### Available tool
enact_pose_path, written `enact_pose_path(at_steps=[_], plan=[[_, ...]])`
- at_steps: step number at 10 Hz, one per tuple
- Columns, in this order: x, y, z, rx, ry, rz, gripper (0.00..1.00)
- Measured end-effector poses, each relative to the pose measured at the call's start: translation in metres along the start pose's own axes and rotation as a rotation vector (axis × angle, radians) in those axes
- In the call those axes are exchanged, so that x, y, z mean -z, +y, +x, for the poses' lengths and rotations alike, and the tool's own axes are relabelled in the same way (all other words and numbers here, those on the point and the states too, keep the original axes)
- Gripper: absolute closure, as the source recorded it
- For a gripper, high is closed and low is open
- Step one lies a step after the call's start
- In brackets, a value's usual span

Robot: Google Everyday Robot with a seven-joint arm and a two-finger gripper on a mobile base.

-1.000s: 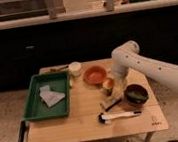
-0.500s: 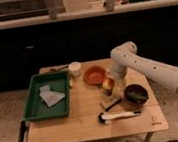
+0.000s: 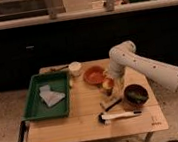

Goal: Place apple in table surface

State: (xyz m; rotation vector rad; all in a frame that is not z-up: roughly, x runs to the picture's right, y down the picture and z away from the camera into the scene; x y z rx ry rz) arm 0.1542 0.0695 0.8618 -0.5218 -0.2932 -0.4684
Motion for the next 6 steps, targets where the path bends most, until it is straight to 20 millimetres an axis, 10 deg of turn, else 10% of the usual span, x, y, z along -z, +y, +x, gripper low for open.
enact_pose_path(at_steps=[6], plan=[[0.012,-0.006,-0.017,0.069,-0.026,0.02,0.2]])
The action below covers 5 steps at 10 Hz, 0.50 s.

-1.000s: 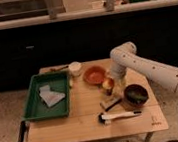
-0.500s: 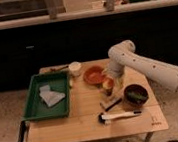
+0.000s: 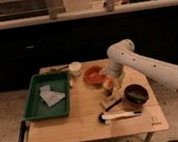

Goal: Place apple in table surface

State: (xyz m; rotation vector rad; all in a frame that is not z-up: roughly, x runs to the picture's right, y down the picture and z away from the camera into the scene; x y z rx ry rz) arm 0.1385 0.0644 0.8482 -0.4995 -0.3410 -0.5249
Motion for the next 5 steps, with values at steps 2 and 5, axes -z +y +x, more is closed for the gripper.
enact_pose_path(at_steps=[2,5], plan=[[-0.0001,0.0021,-0.0028,0.012,-0.011,-0.005,0.2],[-0.0026,0.0067,-0.0079,0.027,-0.024,-0.016,0.24]])
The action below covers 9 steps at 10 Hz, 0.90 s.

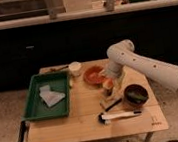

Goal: Place apple in table surface

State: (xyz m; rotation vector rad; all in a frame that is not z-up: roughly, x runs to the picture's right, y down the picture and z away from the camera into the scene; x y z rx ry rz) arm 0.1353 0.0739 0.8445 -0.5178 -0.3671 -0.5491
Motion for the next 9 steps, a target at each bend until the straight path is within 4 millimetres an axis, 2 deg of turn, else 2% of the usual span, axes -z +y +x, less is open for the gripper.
enact_pose_path(at_steps=[7,9], plan=[[-0.002,0.0021,-0.005,0.02,-0.005,-0.004,0.94],[0.0003,0.0007,-0.0081,0.035,0.0,-0.009,0.99]])
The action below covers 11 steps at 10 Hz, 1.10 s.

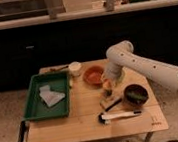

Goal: Place apple in table surface

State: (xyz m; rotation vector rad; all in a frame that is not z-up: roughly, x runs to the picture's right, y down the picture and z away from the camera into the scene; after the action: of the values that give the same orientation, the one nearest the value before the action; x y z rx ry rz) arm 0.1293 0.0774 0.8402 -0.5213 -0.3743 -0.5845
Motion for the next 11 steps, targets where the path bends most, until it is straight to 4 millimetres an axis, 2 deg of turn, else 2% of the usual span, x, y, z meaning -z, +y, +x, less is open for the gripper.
enact_pose_path(at_steps=[6,11], plan=[[0.017,-0.007,-0.003,0.032,0.03,0.002,0.99],[0.042,-0.015,-0.005,0.063,0.065,0.033,0.99]])
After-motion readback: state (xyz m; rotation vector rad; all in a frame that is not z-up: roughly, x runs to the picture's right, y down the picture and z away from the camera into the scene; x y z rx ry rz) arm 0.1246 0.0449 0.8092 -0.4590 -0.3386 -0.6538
